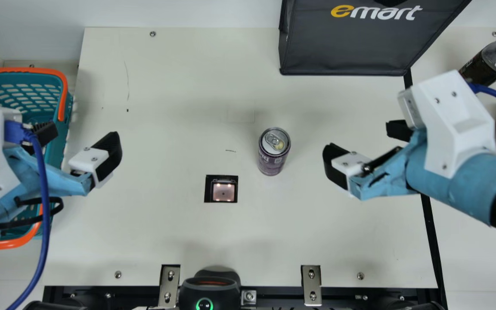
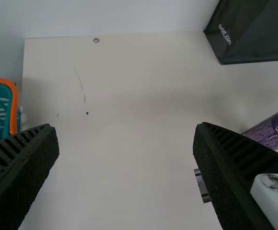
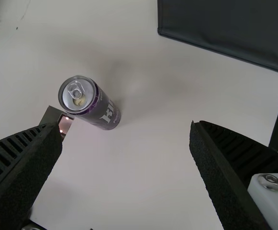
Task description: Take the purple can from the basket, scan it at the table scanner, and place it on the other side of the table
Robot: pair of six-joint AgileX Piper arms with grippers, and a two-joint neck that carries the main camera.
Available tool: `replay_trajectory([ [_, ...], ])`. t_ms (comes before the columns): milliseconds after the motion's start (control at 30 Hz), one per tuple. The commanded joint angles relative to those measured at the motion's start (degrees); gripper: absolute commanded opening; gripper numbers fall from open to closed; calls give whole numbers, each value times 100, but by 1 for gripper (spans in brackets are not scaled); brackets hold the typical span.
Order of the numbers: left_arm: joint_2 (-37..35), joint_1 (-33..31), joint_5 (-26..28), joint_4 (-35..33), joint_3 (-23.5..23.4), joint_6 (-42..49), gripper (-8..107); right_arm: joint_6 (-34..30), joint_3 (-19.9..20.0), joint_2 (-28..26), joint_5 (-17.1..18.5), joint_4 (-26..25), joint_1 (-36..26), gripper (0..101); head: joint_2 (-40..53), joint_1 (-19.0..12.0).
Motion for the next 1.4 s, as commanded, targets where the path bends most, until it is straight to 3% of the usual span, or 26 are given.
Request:
replay_trajectory([
  [0, 0, 0, 0, 0, 0, 0, 90, 108, -23, 171, -84, -57, 159, 95, 9, -148],
  [767, 0, 0, 0, 0, 0, 0, 90, 1476, -26, 1059, -677, -1012, 1978, 95, 9, -148],
  [967, 0, 0, 0, 0, 0, 0, 90, 2014, 247, 1124, -951, -1477, 2455, 95, 9, -148],
  [1367, 0, 0, 0, 0, 0, 0, 90, 3503, 1186, 1100, -1783, -2502, 3326, 95, 9, -148],
])
